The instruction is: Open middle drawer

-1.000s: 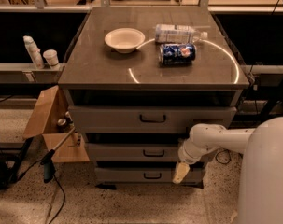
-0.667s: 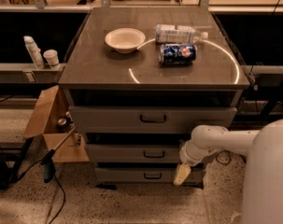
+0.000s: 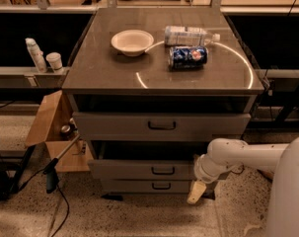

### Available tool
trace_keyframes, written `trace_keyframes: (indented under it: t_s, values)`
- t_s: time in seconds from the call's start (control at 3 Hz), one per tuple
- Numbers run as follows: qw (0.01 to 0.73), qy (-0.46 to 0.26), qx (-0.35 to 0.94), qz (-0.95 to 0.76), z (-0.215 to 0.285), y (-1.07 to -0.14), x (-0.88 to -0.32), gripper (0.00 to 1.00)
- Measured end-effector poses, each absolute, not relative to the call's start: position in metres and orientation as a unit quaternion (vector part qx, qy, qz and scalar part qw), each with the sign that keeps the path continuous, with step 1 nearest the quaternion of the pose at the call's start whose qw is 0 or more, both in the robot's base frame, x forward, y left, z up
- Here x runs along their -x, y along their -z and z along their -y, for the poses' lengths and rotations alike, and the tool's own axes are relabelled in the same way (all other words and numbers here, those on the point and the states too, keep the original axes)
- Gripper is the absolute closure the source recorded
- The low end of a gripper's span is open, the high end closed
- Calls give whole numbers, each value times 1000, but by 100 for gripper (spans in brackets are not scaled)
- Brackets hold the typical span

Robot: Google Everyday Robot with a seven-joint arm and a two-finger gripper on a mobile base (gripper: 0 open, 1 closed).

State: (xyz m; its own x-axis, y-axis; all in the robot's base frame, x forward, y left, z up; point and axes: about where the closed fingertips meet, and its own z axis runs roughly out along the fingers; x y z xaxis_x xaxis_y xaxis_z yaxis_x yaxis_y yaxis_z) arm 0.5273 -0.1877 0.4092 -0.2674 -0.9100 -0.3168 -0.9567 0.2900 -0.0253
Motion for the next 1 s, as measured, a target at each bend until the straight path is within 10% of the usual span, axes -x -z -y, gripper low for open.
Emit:
trace_keyframes:
  t_s: [1.0]
  values:
    - [118,-106,579,-800,193,-402,-492,0]
